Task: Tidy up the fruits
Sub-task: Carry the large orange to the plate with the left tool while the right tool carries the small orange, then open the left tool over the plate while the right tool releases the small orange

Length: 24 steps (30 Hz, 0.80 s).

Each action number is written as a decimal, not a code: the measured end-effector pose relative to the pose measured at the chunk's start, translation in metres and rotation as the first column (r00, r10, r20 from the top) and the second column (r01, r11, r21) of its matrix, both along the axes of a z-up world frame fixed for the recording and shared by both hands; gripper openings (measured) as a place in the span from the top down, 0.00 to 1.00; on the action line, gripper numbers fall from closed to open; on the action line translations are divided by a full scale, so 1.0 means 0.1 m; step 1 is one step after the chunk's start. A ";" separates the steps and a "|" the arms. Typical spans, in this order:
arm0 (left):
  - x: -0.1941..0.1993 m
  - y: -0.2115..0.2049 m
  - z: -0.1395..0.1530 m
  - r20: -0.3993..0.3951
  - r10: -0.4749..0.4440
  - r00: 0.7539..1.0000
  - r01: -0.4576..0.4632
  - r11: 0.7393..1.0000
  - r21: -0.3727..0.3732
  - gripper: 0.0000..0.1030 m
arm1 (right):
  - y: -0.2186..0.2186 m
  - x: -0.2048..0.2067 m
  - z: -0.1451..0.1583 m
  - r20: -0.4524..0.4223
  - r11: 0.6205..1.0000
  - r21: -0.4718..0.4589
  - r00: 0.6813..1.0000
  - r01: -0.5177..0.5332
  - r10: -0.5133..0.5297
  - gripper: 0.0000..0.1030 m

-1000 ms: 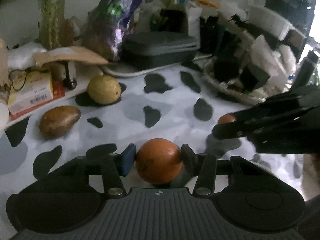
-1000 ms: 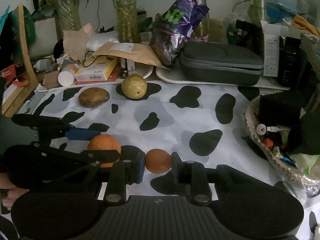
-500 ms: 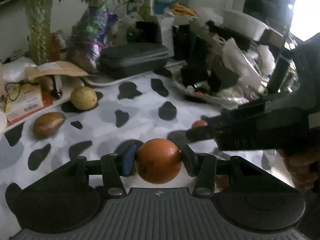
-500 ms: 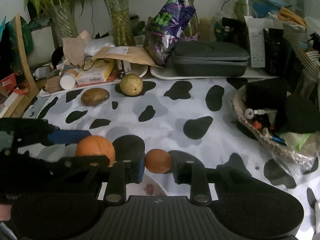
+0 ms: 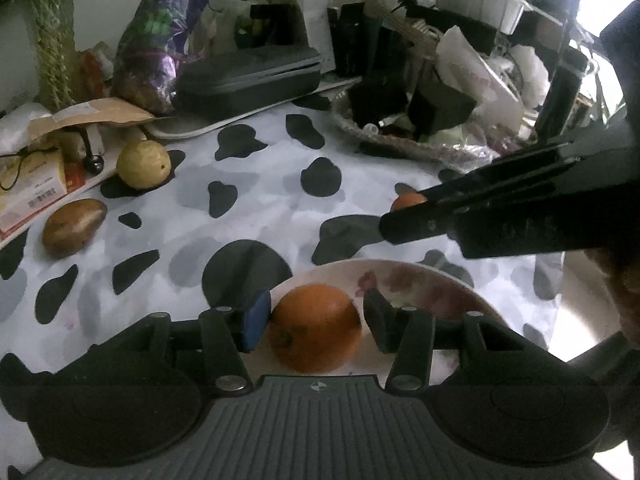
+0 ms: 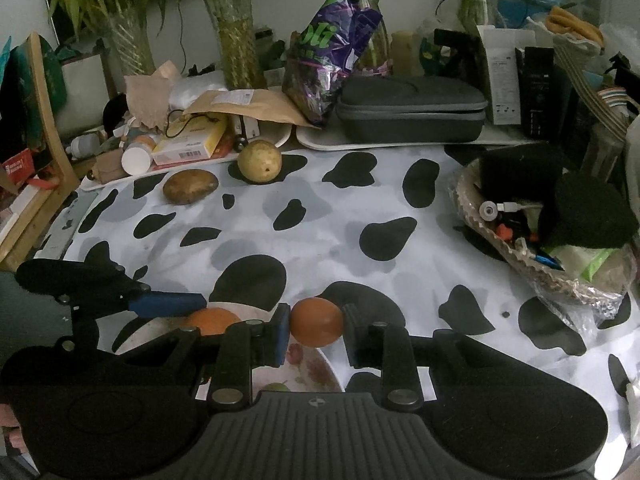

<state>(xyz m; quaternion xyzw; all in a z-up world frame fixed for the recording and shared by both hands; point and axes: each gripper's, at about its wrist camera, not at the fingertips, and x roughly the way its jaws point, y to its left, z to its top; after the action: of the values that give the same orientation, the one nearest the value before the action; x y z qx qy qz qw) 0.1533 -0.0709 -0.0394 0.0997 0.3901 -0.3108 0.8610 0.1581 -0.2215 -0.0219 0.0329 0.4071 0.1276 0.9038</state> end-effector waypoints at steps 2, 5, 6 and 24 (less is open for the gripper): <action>0.01 -0.01 0.01 0.000 0.010 1.000 -0.010 1.000 -0.002 0.30 | 0.00 0.00 0.00 -0.001 1.000 -0.002 1.000 -0.002 0.002 0.72; 0.01 -0.01 0.03 0.009 0.012 1.000 -0.012 1.000 -0.014 0.29 | -0.01 0.00 0.00 -0.001 1.000 -0.002 1.000 0.001 -0.001 0.72; 0.01 0.00 0.05 0.009 0.015 1.000 -0.015 1.000 -0.022 0.29 | -0.02 0.00 0.00 -0.002 1.000 -0.002 1.000 0.002 -0.002 0.72; -0.29 0.26 0.31 0.067 0.147 0.987 -0.144 0.989 -0.043 0.29 | 0.09 -0.37 -0.04 -0.033 0.999 -0.014 0.999 -0.041 0.040 0.72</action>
<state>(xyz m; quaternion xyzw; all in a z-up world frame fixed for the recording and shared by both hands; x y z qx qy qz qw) 0.1241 -0.0451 -0.0088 0.0654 0.3599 -0.2509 0.8962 0.1207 -0.2121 -0.0263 0.0203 0.4235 0.1424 0.8944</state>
